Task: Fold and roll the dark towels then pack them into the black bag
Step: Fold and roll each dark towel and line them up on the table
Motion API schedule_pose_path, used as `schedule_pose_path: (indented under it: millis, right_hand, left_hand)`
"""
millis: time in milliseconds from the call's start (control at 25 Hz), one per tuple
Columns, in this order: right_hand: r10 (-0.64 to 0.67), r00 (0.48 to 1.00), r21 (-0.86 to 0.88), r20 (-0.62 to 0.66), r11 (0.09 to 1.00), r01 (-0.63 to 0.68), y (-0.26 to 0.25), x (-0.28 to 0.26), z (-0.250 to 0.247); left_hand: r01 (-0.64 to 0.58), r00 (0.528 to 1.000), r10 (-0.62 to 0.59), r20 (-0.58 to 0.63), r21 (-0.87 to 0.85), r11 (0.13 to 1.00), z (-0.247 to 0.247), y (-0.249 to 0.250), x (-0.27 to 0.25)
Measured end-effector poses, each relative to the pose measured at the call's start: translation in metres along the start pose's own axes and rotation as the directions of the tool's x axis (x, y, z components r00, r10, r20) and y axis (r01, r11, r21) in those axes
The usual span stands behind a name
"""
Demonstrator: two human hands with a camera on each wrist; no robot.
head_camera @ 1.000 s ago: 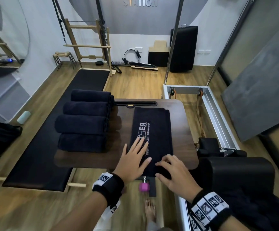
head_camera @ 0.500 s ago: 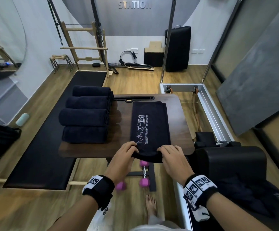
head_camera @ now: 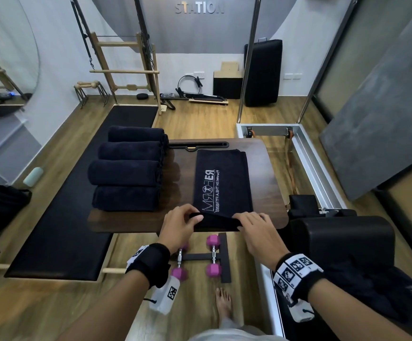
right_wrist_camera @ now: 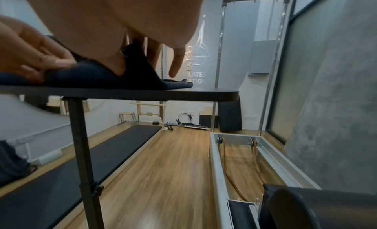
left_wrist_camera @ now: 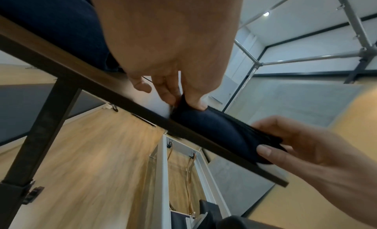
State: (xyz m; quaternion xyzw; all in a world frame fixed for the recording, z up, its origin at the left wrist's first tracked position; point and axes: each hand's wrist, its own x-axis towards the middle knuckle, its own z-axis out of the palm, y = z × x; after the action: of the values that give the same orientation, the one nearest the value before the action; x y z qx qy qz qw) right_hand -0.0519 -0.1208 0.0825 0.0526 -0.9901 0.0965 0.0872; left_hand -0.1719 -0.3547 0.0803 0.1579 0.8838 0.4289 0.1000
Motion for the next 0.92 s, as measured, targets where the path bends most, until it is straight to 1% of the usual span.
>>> schedule_pose_path:
  millis: [80,160,200,280,400,440,480,520,560,600,640,680,720,760,800,880,920]
  right_hand:
    - [0.06,0.998,0.224,-0.014,0.973,-0.055,0.008,0.005,-0.001]
    - [0.149,0.988,0.424,-0.046,0.898,-0.116,0.019,0.013,-0.001]
    - [0.2,0.978,0.484,-0.059,0.863,-0.147,0.023,0.017,0.0]
    - [0.283,0.958,0.51,-0.052,0.832,-0.218,0.03,0.024,0.003]
    - [0.353,0.935,0.425,0.012,0.845,-0.325,0.036,0.029,0.002]
    - [0.357,0.934,0.396,-0.002,0.858,-0.327,0.036,0.03,-0.001]
    - [0.334,0.941,0.369,-0.054,0.882,-0.292,0.034,0.031,-0.004]
    - [0.272,0.953,0.338,-0.13,0.916,-0.215,0.031,0.031,-0.007]
    - [0.177,0.963,0.298,-0.201,0.948,-0.112,0.025,0.03,-0.008]
    - [0.067,0.967,0.249,-0.245,0.969,-0.004,0.018,0.029,-0.009]
    - [-0.037,0.967,0.195,-0.251,0.977,0.088,0.011,0.028,-0.009]
    - [-0.123,0.968,0.14,-0.22,0.978,0.156,0.005,0.027,-0.008]
    - [-0.175,0.97,0.093,-0.171,0.977,0.193,-0.001,0.026,-0.007]
    - [-0.186,0.975,0.065,-0.124,0.979,0.195,-0.003,0.025,-0.005]
    - [-0.165,0.983,0.06,-0.087,0.984,0.17,-0.003,0.026,-0.004]
    - [-0.087,0.996,0.102,-0.031,0.991,0.09,-0.001,0.029,-0.003]
    - [-0.055,0.998,0.135,-0.001,0.989,0.054,0.0,0.032,-0.003]
  left_hand:
    - [0.098,0.995,-0.097,0.007,-0.037,0.995,-0.002,0.001,0.008]
    - [0.204,0.979,-0.203,0.015,-0.064,0.977,-0.003,0.0,0.017]
    - [0.248,0.969,-0.247,0.023,-0.079,0.966,-0.003,-0.001,0.021]
    - [0.316,0.949,-0.313,0.047,-0.103,0.943,-0.003,-0.001,0.028]
    - [0.359,0.932,-0.355,0.075,-0.064,0.931,-0.001,0.002,0.033]
    - [0.362,0.93,-0.358,0.076,-0.041,0.931,0.0,0.003,0.034]
    - [0.363,0.93,-0.36,0.077,-0.022,0.932,0.001,0.003,0.035]
    - [0.365,0.929,-0.363,0.077,-0.011,0.931,0.001,0.004,0.036]
    - [0.366,0.928,-0.364,0.076,-0.003,0.931,0.001,0.004,0.036]
    - [0.365,0.928,-0.364,0.076,0.006,0.931,0.001,0.005,0.037]
    - [0.364,0.929,-0.364,0.074,0.014,0.931,0.001,0.007,0.037]
    - [0.365,0.928,-0.366,0.072,0.021,0.931,0.001,0.009,0.038]
    - [0.367,0.927,-0.368,0.072,0.024,0.93,0.001,0.01,0.038]
    - [0.37,0.926,-0.371,0.073,0.023,0.929,0.001,0.011,0.038]
    - [0.373,0.925,-0.373,0.075,0.018,0.928,0.002,0.011,0.039]
    - [0.372,0.926,-0.373,0.058,0.024,0.928,0.003,0.015,0.036]
    - [0.341,0.939,-0.343,0.02,0.086,0.936,0.003,0.018,0.033]
